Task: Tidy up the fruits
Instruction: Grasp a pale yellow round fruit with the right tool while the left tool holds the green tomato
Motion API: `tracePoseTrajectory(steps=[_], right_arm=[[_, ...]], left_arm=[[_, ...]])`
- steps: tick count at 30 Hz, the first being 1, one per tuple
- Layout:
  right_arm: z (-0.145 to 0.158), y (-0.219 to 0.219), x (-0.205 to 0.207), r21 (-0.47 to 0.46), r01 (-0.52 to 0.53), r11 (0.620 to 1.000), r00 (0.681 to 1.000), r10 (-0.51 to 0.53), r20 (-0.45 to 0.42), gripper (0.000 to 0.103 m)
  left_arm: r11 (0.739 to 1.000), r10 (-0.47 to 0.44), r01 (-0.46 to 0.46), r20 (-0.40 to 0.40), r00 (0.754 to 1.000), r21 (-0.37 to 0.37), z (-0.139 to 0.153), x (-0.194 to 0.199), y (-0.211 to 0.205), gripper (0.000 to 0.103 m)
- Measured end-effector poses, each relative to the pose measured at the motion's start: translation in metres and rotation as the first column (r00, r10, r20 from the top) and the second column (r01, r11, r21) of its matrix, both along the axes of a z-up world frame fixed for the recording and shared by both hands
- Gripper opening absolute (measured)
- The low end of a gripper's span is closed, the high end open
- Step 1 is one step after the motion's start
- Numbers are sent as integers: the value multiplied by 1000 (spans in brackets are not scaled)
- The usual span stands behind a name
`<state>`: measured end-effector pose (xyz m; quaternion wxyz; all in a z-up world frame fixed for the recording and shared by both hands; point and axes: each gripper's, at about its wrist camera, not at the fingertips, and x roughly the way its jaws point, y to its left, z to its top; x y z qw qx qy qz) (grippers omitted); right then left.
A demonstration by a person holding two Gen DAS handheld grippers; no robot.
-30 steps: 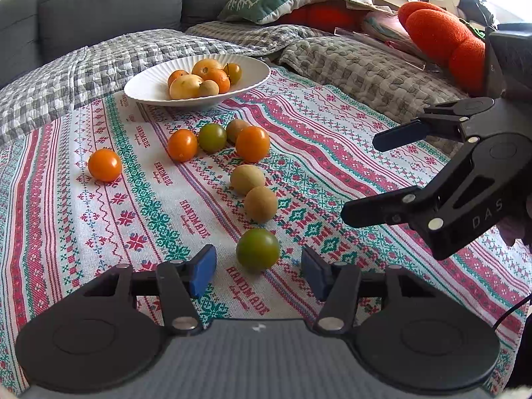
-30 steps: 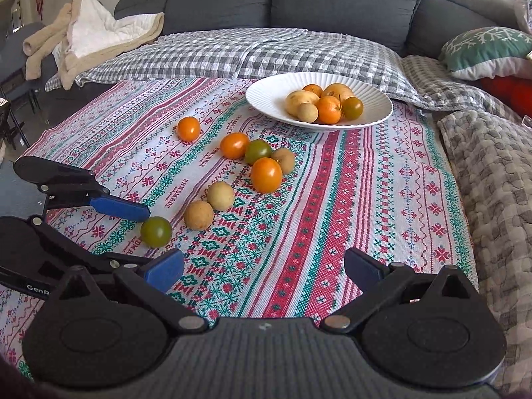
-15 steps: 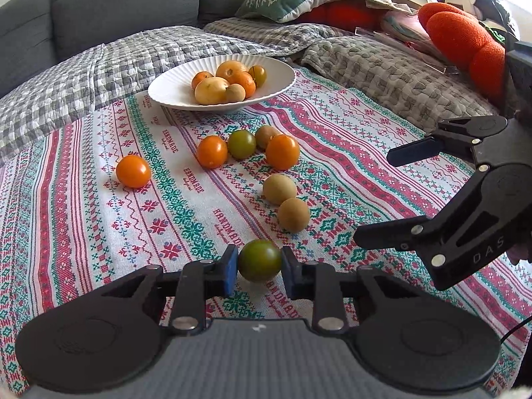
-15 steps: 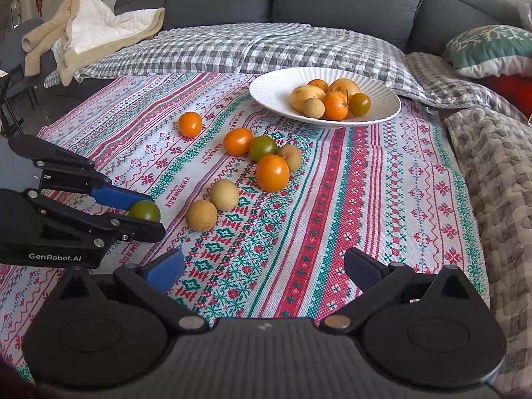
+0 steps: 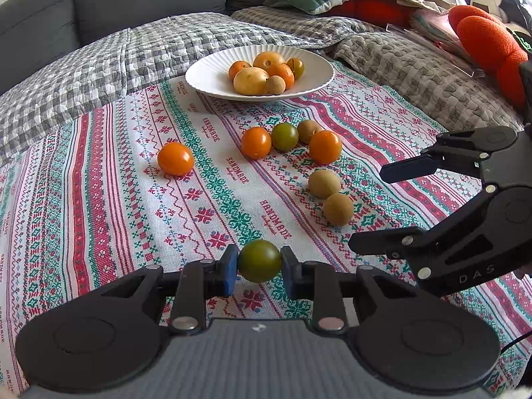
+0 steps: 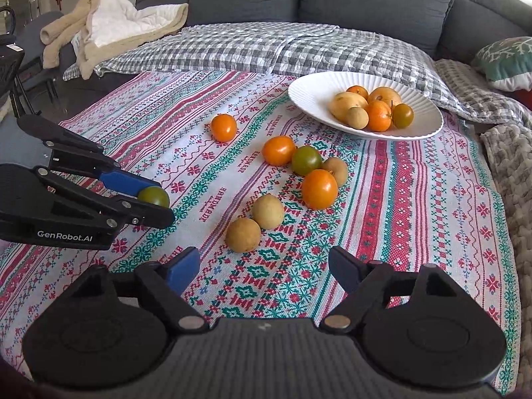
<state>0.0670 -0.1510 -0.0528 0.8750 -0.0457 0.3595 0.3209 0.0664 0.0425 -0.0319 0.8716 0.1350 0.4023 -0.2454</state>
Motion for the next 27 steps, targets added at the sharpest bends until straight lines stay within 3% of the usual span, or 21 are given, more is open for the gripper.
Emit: tracePoseTrajectory(steps=[4,10,16,27], right_arm=[[0,10,5,2,-8,1000,1000,8,-21,59],[-1,20,11,-16,3,1000,999,-3,-48,46],[-1,23,13,-23,7,1000,998,-8,-57,23],[2,17,9,-13,-4,1000,998,3,-56,23]], left_arm=[[1000,12,-12,-10,1000,4,-1,2,4,15],[1000,20,-20,-19,1000,4,-2,3,5,15],[1000,12,-12,-20,1000,3,-2,1,2,15],[1000,0,0,-18,1000,-5,-1,1,2,15]])
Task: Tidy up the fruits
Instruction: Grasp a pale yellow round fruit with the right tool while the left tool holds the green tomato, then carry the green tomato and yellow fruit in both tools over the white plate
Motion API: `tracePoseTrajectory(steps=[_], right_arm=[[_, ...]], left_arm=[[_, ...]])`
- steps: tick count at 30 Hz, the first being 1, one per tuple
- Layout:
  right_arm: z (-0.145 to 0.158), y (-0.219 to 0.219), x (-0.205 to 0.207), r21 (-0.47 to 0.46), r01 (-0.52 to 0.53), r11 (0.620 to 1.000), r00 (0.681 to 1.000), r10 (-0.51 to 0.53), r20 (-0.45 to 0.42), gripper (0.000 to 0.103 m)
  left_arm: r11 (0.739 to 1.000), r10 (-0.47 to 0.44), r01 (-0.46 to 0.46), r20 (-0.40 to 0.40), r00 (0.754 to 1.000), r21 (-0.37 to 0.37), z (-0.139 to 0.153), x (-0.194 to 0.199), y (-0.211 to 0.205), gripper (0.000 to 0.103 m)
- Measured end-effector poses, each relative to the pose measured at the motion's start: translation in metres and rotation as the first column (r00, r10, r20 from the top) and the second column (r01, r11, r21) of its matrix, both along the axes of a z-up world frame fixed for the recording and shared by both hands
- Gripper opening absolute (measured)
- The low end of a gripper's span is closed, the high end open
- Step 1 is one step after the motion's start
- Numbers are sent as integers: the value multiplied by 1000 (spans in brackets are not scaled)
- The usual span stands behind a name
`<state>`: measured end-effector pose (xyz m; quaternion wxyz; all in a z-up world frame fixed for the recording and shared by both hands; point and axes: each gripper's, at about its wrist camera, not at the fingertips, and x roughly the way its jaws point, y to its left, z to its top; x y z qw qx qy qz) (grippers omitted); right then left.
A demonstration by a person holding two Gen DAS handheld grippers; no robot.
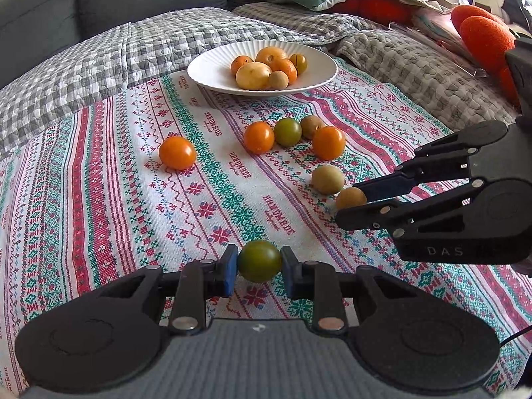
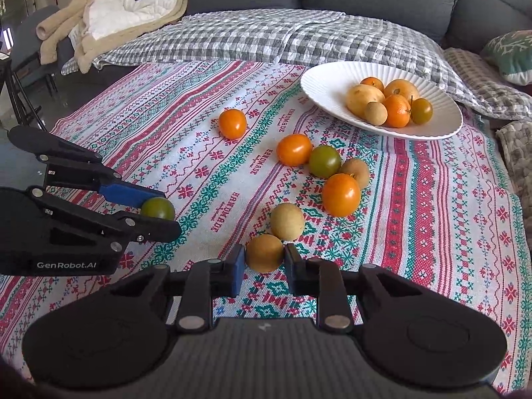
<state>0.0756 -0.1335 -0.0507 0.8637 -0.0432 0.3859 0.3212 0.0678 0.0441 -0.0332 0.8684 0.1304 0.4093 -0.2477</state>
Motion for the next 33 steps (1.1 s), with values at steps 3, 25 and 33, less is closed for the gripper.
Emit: tracePoseTrajectory(steps=[3,25,33], right_arm=[[3,-3,-2,8,0,1000,1000,0,4,23],[26,-38,0,67,51,996,998,-53,31,23],[37,-52,8,109,87,990,994,-93,51,23]], left_arm=[[1000,-2,2,-1,1000,-7,0,0,0,15],[996,1,-2,-14,1000,-84,9,4,-8,15],[993,12,-12,4,1000,-121,21,9,-13,15]])
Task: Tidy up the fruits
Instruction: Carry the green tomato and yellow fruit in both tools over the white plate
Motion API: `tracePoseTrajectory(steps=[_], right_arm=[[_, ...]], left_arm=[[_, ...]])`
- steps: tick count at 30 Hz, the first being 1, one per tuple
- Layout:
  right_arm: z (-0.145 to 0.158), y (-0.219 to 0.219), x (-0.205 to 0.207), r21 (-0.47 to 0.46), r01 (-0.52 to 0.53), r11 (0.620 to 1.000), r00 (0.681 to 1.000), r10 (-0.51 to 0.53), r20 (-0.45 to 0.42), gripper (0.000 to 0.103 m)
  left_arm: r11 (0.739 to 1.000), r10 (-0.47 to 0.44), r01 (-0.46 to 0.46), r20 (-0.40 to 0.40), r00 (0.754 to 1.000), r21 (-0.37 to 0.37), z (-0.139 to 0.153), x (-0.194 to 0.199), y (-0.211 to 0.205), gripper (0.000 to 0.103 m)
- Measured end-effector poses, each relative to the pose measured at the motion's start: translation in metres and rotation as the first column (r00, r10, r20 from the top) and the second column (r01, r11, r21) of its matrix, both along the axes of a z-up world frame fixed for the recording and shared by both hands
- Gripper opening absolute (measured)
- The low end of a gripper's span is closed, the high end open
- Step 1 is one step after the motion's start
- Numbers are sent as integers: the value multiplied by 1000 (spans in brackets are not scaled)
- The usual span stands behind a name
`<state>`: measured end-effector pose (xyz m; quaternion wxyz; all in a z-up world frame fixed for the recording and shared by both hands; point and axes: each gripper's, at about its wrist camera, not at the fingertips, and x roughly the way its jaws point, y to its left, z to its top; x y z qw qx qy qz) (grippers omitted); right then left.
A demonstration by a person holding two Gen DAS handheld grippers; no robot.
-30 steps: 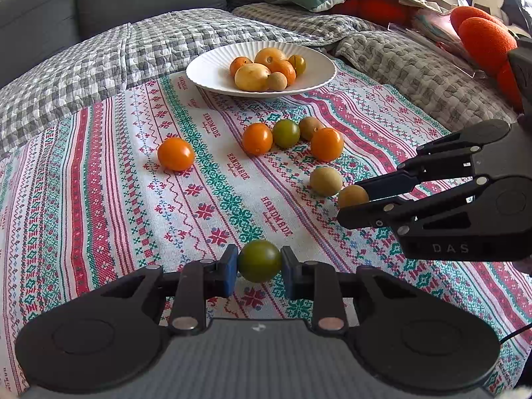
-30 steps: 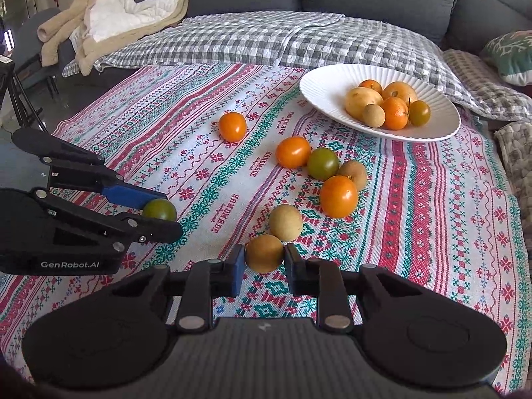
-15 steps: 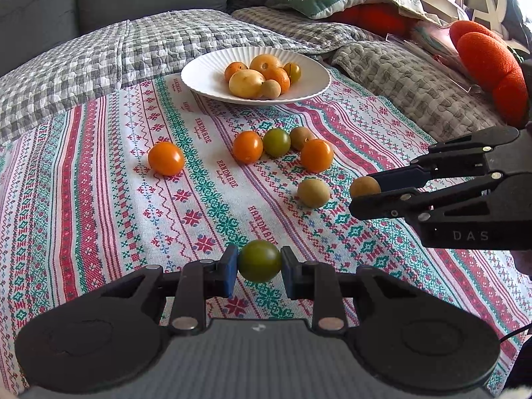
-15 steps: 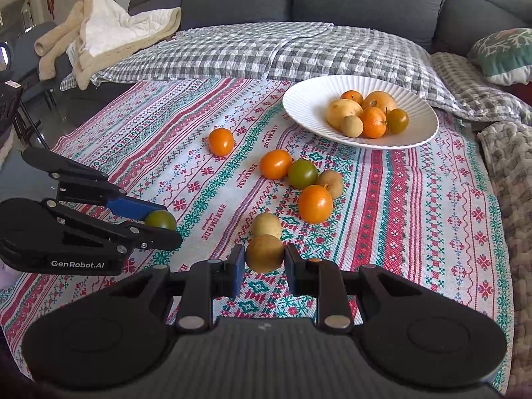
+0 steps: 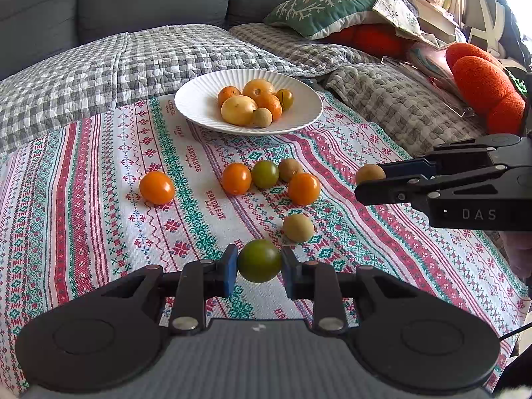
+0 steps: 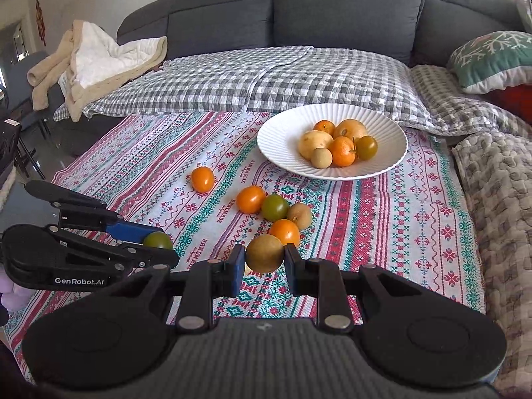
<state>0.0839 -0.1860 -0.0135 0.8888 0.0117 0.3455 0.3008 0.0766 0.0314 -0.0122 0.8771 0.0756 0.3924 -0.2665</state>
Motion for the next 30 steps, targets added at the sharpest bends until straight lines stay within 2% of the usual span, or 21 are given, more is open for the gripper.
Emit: tracePoseTrajectory(steps=[11,20,30], right_arm=[[12,-16,14,58,43,997,999,-44,10,23],[21,-25,40,134,52,990,999,-53,3,23],[15,-25,77,116,62,991,998,-65,23,23]], left_arm=[[998,21,-20,14,1000,-51,18,18,-13,15],[997,1,4,72,997,-76,31,47,-28,15],[996,10,-1,98,995,-92,25,91,-48,15]])
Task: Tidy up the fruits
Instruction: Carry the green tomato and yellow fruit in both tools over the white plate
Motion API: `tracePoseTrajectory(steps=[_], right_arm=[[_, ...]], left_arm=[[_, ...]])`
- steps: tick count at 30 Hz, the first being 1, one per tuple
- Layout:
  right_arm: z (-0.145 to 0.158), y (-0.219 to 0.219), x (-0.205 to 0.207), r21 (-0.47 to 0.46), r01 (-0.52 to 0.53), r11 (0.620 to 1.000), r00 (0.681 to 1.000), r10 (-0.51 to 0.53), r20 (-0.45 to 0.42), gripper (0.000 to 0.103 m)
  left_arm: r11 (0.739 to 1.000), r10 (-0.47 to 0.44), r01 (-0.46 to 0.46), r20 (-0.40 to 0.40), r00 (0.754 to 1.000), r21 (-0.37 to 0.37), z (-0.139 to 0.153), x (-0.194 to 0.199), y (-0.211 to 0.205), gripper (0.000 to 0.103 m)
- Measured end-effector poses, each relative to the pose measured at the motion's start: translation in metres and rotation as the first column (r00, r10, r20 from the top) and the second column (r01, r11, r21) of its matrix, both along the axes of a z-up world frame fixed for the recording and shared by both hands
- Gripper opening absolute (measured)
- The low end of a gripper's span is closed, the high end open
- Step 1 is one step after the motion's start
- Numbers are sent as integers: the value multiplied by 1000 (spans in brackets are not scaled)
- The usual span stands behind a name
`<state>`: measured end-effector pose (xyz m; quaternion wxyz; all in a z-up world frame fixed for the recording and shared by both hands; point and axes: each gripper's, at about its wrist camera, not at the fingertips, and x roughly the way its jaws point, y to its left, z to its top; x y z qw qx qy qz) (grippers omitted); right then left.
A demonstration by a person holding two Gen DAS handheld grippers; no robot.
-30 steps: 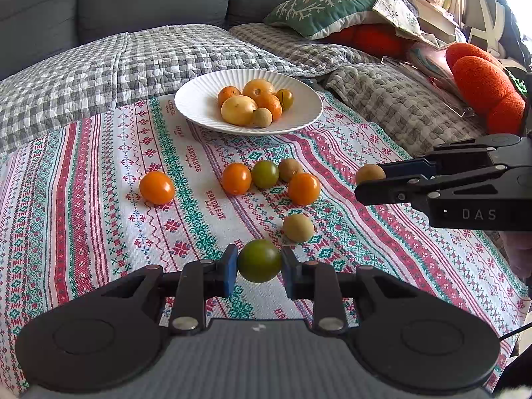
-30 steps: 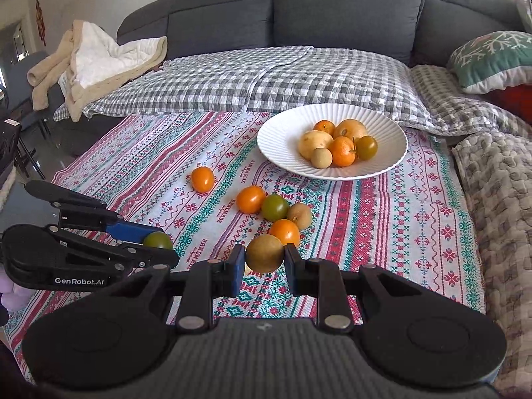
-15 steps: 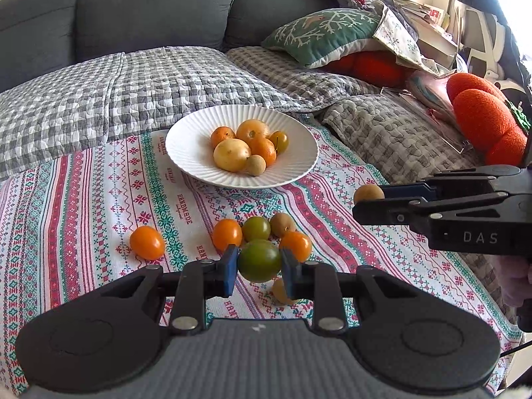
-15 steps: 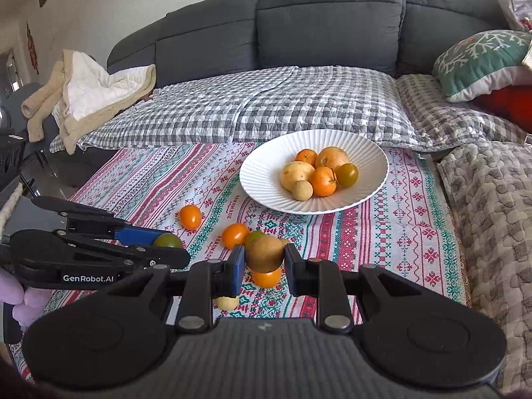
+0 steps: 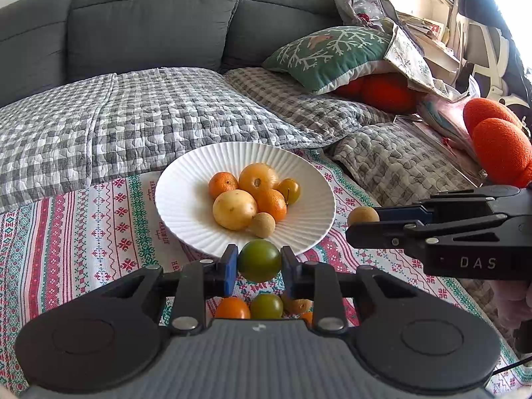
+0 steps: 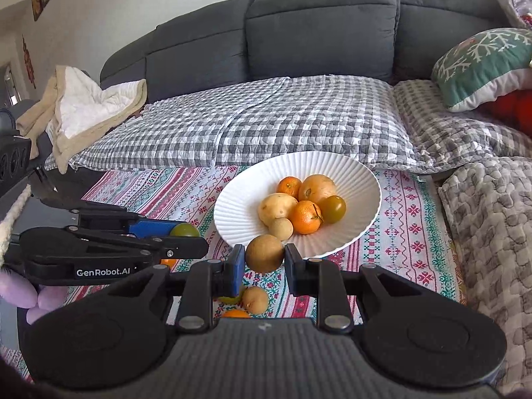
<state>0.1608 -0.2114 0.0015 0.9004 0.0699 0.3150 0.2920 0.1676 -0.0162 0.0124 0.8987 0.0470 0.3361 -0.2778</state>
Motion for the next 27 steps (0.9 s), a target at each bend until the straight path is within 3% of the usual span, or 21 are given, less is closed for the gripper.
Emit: tracePoseTrajectory(steps=[17,27], right_arm=[[-28,4,55,-78,49,996,998,-46,35,23],[-40,15,66,-157,45,987,998,-39,38,23]], left_arm=[[992,128,-128,-20,992,-20,-20,92,-13,15],[987,148,-152,-64,987,-59,-30,111,-14,15]])
